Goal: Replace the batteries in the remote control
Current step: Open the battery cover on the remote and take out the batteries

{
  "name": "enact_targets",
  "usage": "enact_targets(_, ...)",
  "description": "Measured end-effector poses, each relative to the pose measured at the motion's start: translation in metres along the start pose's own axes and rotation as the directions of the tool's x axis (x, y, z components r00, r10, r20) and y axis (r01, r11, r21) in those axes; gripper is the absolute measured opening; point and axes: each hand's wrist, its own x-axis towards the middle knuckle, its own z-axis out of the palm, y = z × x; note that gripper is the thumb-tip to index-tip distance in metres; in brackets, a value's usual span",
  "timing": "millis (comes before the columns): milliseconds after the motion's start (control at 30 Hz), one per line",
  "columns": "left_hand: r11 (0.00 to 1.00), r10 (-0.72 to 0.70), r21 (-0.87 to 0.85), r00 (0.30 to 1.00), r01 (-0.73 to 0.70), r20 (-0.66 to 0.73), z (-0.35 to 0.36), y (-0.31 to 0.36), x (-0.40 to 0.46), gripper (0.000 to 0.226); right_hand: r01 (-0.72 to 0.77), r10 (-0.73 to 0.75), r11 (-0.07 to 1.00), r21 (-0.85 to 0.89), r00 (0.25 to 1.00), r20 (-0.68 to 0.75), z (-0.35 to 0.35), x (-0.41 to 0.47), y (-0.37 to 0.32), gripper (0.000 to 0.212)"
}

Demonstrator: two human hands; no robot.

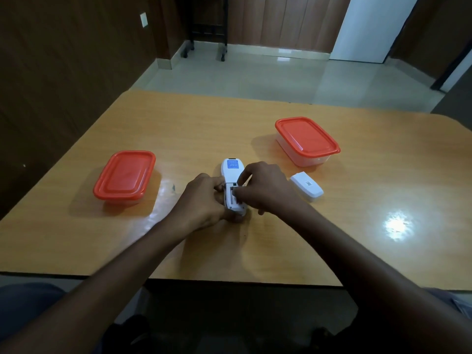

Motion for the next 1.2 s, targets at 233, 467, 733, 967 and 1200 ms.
enact_targets(233, 1.000, -0.009, 0.000, 1.000, 0.009, 0.028, 0.001, 0.001, 0.002, 0.050, -0.033, 0.025, 0.991, -0.132, 0.998, -0.062, 0.007, -0.006, -0.010, 0.033)
enact_targets(467, 1.000, -0.015, -0.004, 1.000, 0.015, 0.026, 0.000, 0.004, -0.002, 0.038, 0.048, -0.074, 0.980, -0.195, 0.989, -0.124, 0.008, -0.008, -0.015, 0.052)
enact_targets(733, 0.999, -0.032, -0.003, 0.999, 0.032, 0.020, -0.001, 0.006, -0.001, 0.056, 0.073, -0.106, 0.973, -0.217, 0.984, -0.144, 0.007, -0.005, -0.004, 0.025)
enact_targets(967, 0.997, -0.066, 0.027, 0.998, 0.066, -0.016, 0.003, 0.006, -0.003, 0.073, 0.052, -0.086, 0.987, -0.154, 0.972, -0.221, -0.016, 0.001, 0.049, 0.016)
enact_targets(1200, 0.996, -0.091, 0.016, 0.995, 0.091, -0.036, 0.007, 0.008, -0.005, 0.057, 0.212, -0.251, 0.946, -0.245, 0.958, -0.142, -0.015, -0.004, 0.064, 0.017)
